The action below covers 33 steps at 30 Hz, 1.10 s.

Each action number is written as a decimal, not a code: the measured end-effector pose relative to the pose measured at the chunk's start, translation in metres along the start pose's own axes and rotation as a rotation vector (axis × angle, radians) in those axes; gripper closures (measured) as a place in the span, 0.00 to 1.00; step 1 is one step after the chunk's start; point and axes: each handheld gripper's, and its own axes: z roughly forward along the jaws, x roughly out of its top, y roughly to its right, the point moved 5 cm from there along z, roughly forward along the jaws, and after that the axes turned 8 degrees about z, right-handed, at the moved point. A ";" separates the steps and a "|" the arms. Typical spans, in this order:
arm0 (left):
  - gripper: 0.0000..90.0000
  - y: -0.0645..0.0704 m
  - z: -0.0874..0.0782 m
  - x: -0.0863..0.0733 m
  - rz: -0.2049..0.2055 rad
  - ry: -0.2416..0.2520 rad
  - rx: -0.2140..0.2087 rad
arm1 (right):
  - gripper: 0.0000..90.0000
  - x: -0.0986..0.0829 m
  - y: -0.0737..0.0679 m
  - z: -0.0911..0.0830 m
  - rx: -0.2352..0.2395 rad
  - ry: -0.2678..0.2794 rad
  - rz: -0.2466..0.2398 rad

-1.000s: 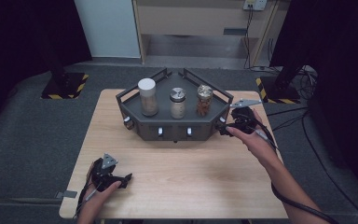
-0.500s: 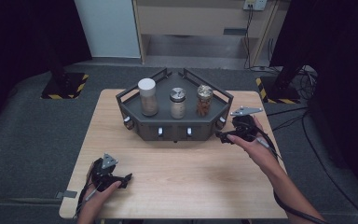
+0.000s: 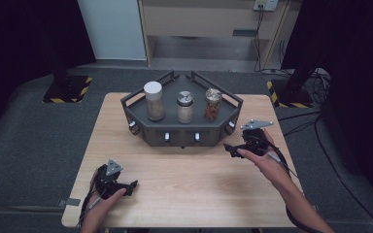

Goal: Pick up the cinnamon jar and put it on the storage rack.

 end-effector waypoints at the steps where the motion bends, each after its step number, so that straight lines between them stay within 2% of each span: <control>1: 0.00 0.000 0.000 0.000 0.000 0.000 0.000 | 0.05 -0.001 0.000 0.000 0.001 0.001 -0.005; 12: 0.00 0.000 0.000 0.000 0.000 0.000 0.000 | 0.05 -0.013 -0.003 0.001 0.007 -0.007 -0.006; 24: 0.00 0.000 0.000 0.000 0.000 0.000 0.000 | 0.05 -0.036 -0.008 0.008 0.027 -0.033 -0.004; 33: 0.00 0.000 0.000 0.000 0.000 0.000 0.000 | 0.05 -0.044 -0.013 0.012 0.037 -0.049 -0.015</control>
